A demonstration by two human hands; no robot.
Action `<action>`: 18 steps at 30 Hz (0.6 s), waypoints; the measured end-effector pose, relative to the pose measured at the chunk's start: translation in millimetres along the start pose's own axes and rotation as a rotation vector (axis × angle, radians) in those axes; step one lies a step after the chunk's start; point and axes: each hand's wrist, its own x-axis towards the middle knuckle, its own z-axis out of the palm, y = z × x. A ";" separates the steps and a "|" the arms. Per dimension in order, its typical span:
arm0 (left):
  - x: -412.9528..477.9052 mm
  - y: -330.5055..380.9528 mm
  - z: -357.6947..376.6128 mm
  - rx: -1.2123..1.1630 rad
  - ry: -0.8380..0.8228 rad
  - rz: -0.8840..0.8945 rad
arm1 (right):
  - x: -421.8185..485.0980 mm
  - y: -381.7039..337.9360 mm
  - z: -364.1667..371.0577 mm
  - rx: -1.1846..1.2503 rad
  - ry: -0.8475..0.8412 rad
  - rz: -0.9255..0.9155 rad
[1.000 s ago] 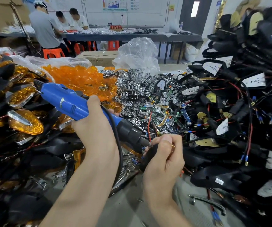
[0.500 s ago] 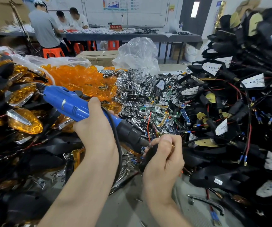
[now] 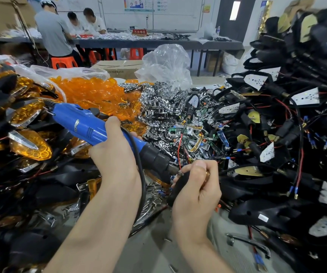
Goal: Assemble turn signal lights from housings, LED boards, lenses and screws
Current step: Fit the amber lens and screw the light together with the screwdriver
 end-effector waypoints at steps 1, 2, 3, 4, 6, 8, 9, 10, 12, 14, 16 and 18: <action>-0.2 0.5 -0.8 -0.047 -0.024 -0.013 | 0.3 -0.1 -0.2 0.000 0.003 -0.004; 0.0 0.7 -0.7 -0.047 -0.035 -0.004 | 0.4 -0.2 -0.6 -0.003 0.007 -0.008; -2.8 0.1 1.2 -0.023 -0.030 0.002 | 0.3 -0.2 -0.8 -0.005 0.010 -0.011; -1.8 -0.2 0.1 -0.010 -0.046 0.016 | 0.2 -0.5 -0.8 -0.003 0.010 -0.011; -1.9 -1.3 -0.2 -0.036 -0.041 0.021 | 0.0 -0.7 -0.6 0.005 0.003 -0.007; -1.7 0.3 0.4 -0.033 -0.029 0.016 | 0.0 -0.7 -0.3 0.007 -0.003 0.000; -2.6 1.5 1.1 -0.039 -0.024 0.011 | 0.1 -1.0 -0.1 0.007 -0.003 0.000; -2.8 1.8 1.3 -0.037 -0.022 0.008 | 0.1 -1.0 -0.1 0.006 -0.002 -0.003; -3.3 2.4 1.5 -0.047 -0.024 0.002 | 0.0 -1.1 -0.1 0.007 -0.001 -0.010; -2.3 2.5 1.5 -0.044 -0.012 0.003 | 0.3 -0.9 -0.1 0.001 0.000 -0.023; -1.0 2.6 1.5 -0.034 -0.014 0.004 | 0.0 -0.9 0.3 -0.003 -0.007 -0.025; -0.4 2.7 1.6 -0.010 -0.012 0.008 | -0.3 -1.2 0.5 0.006 -0.022 -0.030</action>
